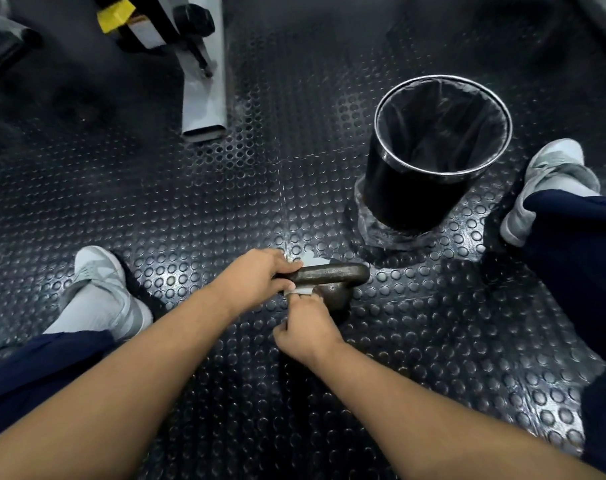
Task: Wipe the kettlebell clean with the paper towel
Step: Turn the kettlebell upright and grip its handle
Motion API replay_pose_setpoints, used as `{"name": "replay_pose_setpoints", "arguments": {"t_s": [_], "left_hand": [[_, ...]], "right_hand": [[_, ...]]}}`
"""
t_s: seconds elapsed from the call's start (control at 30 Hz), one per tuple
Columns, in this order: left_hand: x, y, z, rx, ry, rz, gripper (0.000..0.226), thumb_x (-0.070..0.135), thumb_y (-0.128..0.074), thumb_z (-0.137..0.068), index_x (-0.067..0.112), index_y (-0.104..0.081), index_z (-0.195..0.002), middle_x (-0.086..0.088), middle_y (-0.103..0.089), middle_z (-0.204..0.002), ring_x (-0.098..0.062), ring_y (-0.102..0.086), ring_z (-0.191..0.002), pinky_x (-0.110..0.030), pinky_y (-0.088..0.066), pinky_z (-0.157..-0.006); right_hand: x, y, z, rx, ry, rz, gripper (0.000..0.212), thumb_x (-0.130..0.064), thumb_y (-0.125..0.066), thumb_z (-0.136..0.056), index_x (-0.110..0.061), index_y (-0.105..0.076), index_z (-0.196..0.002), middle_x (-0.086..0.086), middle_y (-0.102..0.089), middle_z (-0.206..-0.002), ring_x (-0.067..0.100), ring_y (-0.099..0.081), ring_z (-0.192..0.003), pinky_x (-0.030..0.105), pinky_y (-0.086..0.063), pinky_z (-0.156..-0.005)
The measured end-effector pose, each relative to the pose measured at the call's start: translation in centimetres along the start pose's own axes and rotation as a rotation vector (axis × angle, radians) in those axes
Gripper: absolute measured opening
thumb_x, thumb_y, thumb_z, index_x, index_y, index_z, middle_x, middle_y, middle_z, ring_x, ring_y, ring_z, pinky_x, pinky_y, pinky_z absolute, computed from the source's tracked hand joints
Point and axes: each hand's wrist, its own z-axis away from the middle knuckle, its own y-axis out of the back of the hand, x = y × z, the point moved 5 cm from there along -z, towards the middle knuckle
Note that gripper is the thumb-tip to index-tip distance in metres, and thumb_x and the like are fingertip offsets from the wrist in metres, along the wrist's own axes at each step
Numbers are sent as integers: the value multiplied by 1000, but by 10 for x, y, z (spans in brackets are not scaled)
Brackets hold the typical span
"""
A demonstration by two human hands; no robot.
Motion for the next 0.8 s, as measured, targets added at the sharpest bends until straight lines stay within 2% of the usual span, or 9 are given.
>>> {"name": "replay_pose_setpoints", "arguments": {"t_s": [0.07, 0.17, 0.23, 0.3, 0.37, 0.47, 0.6, 0.73, 0.8], "left_hand": [[0, 0, -1, -7, 4, -2, 51, 33, -76, -94, 30, -64, -144, 5, -67, -131, -11, -63, -114, -23, -46, -103], [-1, 0, -2, -20, 14, -10, 52, 35, -76, -94, 31, -62, -145, 7, -67, -129, -11, -62, -115, -24, -46, -103], [0, 1, -2, -23, 11, -17, 52, 35, -76, -95, 31, -62, -145, 8, -66, -129, -10, -62, -114, -20, -45, -100], [0, 2, -2, -25, 16, -19, 52, 35, -75, -95, 31, -61, -145, 9, -66, -131, -10, -62, -115, -20, -45, -102], [-1, 1, -3, -43, 27, -26, 53, 35, -75, -95, 31, -61, -146, 8, -65, -131, -12, -62, -117, -25, -46, -108], [-1, -2, -6, -67, 24, -62, 54, 35, -75, -95, 28, -60, -147, 5, -66, -133, -15, -61, -122, -34, -45, -112], [1, -4, -10, -84, 23, -119, 55, 35, -75, -95, 27, -60, -148, 1, -65, -137, -19, -60, -127, -34, -44, -112], [1, -4, -16, -114, 30, -192, 55, 36, -72, -97, 28, -58, -149, 2, -69, -130, -21, -64, -120, -35, -49, -105], [0, -6, -16, -119, 36, -206, 54, 36, -72, -97, 27, -58, -149, 2, -70, -130, -21, -65, -119, -36, -50, -105]], "right_hand": [[6, 3, -4, -44, 7, -53, 50, -30, -58, -88, -3, -55, -130, 16, -67, -115, 34, -55, -119, 36, -46, -106], [12, 9, -11, -89, 59, 27, 53, -35, -61, -87, -5, -56, -131, 14, -69, -115, 33, -63, -114, 38, -49, -103], [11, 5, -9, -93, 76, 124, 60, -40, -60, -86, -6, -52, -135, 12, -69, -117, 31, -63, -117, 42, -41, -113], [8, 0, -2, -101, 102, 238, 73, -44, -55, -84, -3, -44, -143, 12, -67, -122, 31, -58, -125, 50, -20, -126], [9, -4, 3, -125, 107, 278, 80, -43, -54, -83, -1, -38, -149, 13, -65, -126, 31, -53, -130, 54, -9, -128], [8, 5, -8, -165, 68, 240, 66, -46, -58, -88, -10, -47, -142, 8, -66, -125, 29, -59, -124, 48, -27, -121], [12, 17, -26, -257, 25, 216, 53, -47, -63, -89, -16, -57, -131, 8, -70, -119, 30, -66, -116, 38, -48, -105], [17, 15, -5, -224, 85, 142, 59, -43, -66, -85, -14, -47, -133, 2, -64, -112, 26, -60, -118, 43, -37, -113], [17, 11, -5, -233, 99, 134, 62, -43, -65, -86, -13, -45, -137, 5, -65, -118, 26, -58, -121, 44, -33, -115]]}}
